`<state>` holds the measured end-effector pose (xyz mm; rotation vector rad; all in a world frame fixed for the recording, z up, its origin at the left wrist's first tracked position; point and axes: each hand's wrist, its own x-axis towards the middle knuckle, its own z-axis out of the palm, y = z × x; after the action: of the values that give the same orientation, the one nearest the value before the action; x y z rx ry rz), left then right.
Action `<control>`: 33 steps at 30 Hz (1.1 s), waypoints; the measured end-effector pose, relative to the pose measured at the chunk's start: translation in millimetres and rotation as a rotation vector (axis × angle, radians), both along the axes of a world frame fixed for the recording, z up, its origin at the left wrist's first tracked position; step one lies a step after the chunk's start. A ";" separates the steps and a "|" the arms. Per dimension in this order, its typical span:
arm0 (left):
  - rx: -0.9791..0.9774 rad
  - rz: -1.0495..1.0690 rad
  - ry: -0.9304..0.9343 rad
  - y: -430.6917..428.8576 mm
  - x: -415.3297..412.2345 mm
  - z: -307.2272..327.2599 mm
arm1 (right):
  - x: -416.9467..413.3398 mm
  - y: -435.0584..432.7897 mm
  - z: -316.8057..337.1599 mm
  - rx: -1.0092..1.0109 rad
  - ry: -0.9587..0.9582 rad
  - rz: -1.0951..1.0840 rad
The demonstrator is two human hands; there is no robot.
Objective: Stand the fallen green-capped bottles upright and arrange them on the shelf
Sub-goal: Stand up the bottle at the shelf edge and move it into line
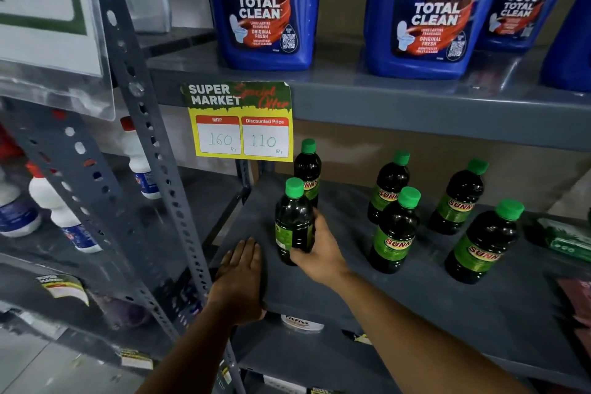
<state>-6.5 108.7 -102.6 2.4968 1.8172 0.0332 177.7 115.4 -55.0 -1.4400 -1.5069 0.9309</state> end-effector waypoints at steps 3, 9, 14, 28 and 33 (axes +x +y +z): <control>-0.011 0.008 0.004 1.0 0.5 0.1 | 2.5 0.2 0.7 -0.011 -0.072 -0.027; -0.033 0.008 -0.013 0.7 0.5 -2.1 | 3.3 3.1 4.3 -0.043 -0.065 -0.021; -0.021 0.001 0.000 0.7 -1.6 -2.2 | -5.1 7.4 8.1 -0.011 -0.265 -0.202; -0.026 -0.005 -0.002 2.9 0.3 -3.4 | -0.5 -3.3 -6.0 -0.057 -0.425 -0.281; -0.026 -0.002 -0.003 1.2 -0.3 -2.5 | 0.1 -0.8 -4.7 -0.031 -0.597 -0.308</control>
<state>-6.8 109.9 -105.1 2.4793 1.8026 0.0139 177.7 114.6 -59.7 -2.0192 -1.6108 0.3466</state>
